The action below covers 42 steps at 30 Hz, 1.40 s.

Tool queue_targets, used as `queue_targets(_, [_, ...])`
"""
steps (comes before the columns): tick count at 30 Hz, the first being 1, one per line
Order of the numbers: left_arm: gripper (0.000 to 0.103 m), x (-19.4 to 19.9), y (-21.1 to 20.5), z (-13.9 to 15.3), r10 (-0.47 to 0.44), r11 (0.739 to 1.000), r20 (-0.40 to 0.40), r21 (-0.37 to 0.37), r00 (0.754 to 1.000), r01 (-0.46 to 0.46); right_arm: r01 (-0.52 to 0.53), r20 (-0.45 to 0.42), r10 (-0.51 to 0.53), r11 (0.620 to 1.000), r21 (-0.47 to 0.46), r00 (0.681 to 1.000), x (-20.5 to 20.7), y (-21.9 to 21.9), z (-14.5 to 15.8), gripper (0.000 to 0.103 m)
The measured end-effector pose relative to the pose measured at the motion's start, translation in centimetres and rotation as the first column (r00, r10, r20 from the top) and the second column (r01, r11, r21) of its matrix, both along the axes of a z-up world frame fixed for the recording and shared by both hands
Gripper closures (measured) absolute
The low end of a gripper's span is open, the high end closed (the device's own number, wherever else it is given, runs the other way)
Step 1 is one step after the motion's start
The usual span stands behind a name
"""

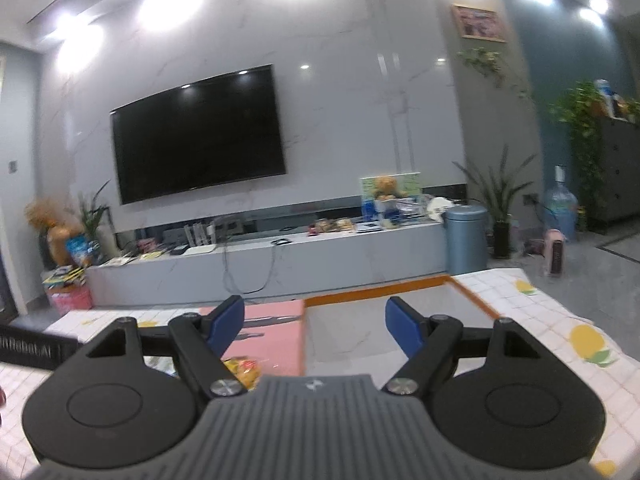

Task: Organize snacks
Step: 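Move both tools back from the box to the snack pile, then grasp the clear tray of white balls with the right tool while left grasps the small red bag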

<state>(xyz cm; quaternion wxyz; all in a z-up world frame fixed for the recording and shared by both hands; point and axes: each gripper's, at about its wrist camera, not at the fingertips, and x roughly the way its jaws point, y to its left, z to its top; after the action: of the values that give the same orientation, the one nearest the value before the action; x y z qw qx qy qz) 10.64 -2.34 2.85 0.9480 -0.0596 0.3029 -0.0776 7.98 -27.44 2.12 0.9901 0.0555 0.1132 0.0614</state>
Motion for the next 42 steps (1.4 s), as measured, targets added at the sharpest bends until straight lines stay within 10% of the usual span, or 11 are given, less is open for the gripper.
queue_targets(17, [0.006, -0.4, 5.5, -4.0, 0.129, 0.992, -0.06, 0.015, 0.99, -0.128, -0.204, -0.138, 0.183, 0.967, -0.152, 0.973, 1.8, 8.6, -5.7, 0.057])
queue_targets(28, [0.006, 1.0, 7.3, -7.3, 0.157, 0.988, -0.14, 0.012, 0.978, -0.157, -0.274, -0.241, 0.23, 0.947, -0.165, 0.943, 6.4, 11.0, -8.6, 0.056])
queue_targets(42, [0.006, 2.5, 8.3, -8.5, 0.197, 0.978, -0.216, -0.03, 0.956, -0.208, -0.31, -0.267, 0.23, 0.896, -0.317, 0.936, 11.6, 13.5, -12.9, 0.016])
